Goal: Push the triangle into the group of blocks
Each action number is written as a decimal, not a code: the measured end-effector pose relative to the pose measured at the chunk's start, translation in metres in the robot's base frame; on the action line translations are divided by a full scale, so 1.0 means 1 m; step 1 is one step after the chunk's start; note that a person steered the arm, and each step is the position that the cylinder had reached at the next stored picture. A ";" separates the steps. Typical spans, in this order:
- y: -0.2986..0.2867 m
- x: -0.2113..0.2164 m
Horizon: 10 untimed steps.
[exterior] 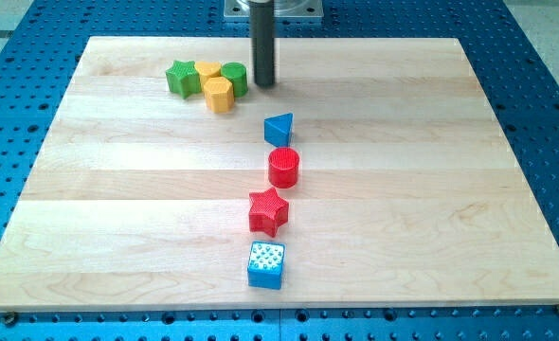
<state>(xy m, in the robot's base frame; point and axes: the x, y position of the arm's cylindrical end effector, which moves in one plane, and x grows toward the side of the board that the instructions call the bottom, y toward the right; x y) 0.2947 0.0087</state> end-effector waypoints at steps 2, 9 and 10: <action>0.128 0.104; 0.012 0.065; -0.048 0.084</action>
<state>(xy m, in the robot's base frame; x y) 0.3787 -0.0392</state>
